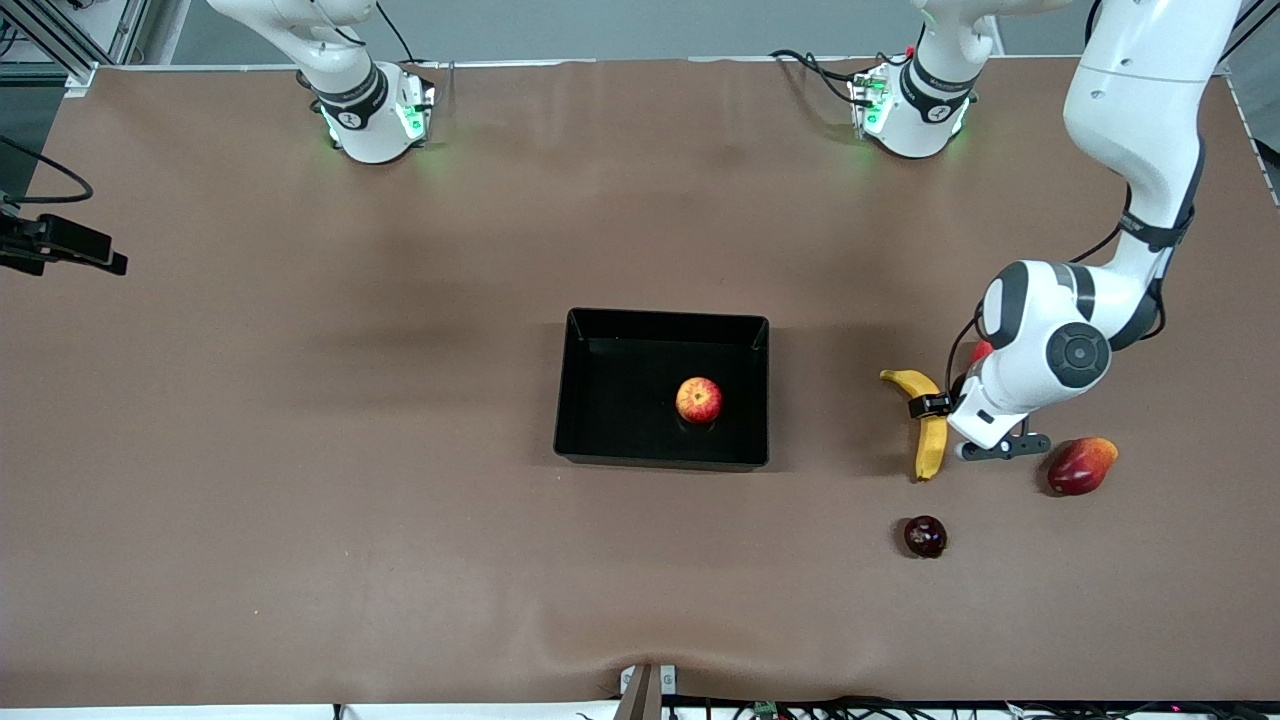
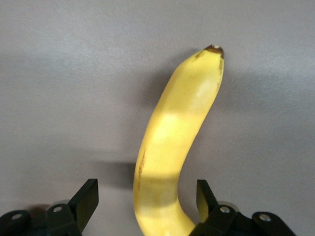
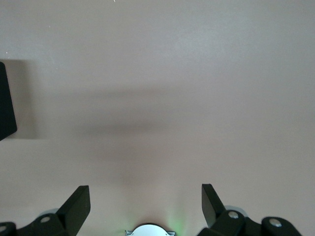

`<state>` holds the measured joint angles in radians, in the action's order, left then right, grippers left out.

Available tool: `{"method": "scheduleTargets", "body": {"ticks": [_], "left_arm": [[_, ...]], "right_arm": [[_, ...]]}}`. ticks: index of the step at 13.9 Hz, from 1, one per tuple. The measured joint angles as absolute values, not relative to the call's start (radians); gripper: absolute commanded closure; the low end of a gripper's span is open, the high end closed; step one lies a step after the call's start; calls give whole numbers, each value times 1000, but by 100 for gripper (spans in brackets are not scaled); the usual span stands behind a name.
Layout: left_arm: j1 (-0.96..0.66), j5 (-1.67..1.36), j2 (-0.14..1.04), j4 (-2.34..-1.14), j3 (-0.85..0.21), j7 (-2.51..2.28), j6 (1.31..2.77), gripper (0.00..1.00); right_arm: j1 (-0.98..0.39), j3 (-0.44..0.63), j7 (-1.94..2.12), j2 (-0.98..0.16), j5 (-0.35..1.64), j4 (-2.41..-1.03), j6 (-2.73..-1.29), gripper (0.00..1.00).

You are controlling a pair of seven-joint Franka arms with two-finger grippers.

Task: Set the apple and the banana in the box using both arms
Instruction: 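Move the left gripper to the yellow banana and grasp it, then carry the banana over the box with the left gripper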

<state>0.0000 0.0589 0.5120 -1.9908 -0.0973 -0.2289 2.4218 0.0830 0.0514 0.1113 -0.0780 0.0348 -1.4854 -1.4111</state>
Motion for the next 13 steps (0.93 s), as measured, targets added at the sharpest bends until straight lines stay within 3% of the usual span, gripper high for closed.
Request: {"method": "scheduleTargets", "body": {"ticks": [1,2,7,10,13], "left_arm": [[0,59,521,-1992,-98,-229,2432,93],[-1,59,527,-1992,-99,-229,2436,100],[-11,59,485,-1981,-117,-234,2399,100],[-26,59,385,-1946,-182,-297,2261,100],[-40,58,321,-1837,-278,-436,2095,100]], "right_arm": [[75,51,111,-76,35,-1483,-1406,0],[64,50,109,-73,35,-1480,-1392,0],[52,53,86,-44,35,-1476,-1317,0],[52,55,86,-41,37,-1476,-1309,0],[52,54,86,-26,38,-1474,-1309,0]]}}
